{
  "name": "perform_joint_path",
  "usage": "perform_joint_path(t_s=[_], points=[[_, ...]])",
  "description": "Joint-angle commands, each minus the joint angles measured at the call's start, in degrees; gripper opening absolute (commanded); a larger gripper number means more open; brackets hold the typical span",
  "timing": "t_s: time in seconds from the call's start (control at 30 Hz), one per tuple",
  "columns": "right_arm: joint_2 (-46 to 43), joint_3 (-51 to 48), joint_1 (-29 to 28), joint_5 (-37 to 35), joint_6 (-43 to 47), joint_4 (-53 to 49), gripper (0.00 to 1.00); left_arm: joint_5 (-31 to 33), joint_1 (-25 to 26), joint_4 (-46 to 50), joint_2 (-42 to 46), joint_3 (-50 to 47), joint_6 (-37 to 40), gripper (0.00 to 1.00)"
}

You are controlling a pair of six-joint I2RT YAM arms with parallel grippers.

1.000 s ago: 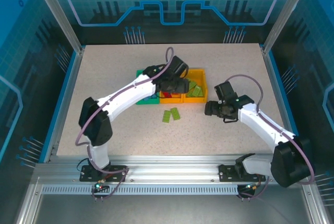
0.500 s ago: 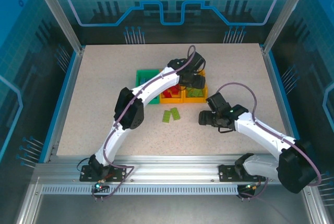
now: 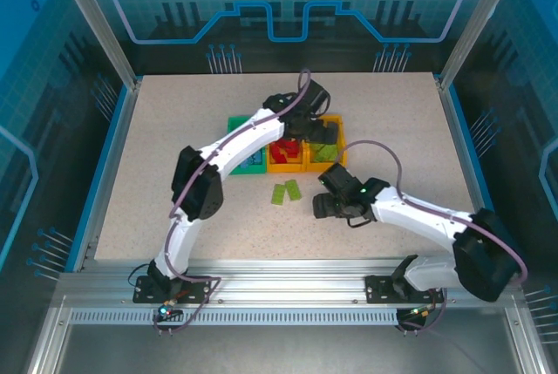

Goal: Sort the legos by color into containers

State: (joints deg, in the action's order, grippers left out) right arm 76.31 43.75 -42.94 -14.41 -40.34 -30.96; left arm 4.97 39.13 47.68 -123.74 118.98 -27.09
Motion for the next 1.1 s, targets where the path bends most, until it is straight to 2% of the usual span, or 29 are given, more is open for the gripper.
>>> perform_joint_path(t_s=[0.0, 0.13, 0.23, 0.43, 0.8, 1.07], points=[[6.1, 6.1, -3.2, -1.9, -0.1, 3.4, 0.83, 2.4, -2.3, -2.2, 9.6, -6.1, -1.7, 0.99], [15.3, 14.3, -6.9, -2.7, 1.4, 2.2, 0.83, 3.8, -4.6, -7.8, 20.5, -21.1, -2.9, 0.99], [20.4, 18.1, -7.6, -1.8, 2.0, 1.6, 0.83, 4.6, -7.1, -9.5, 28.0, -30.9, -4.2, 0.99], [27.6, 22.9, -7.4, -2.2, 4.3, -0.5, 0.79, 4.8, -11.2, -9.5, 37.8, -44.2, -5.4, 0.99], [33.3, 25.8, -4.6, -1.1, 9.3, -0.8, 0.61, 4.6, -13.0, -10.6, 44.1, -54.5, -8.2, 0.99], [35.6, 26.4, -3.7, -0.7, 11.4, -0.7, 0.39, 4.5, -13.0, -10.2, 44.4, -55.3, -8.5, 0.99]])
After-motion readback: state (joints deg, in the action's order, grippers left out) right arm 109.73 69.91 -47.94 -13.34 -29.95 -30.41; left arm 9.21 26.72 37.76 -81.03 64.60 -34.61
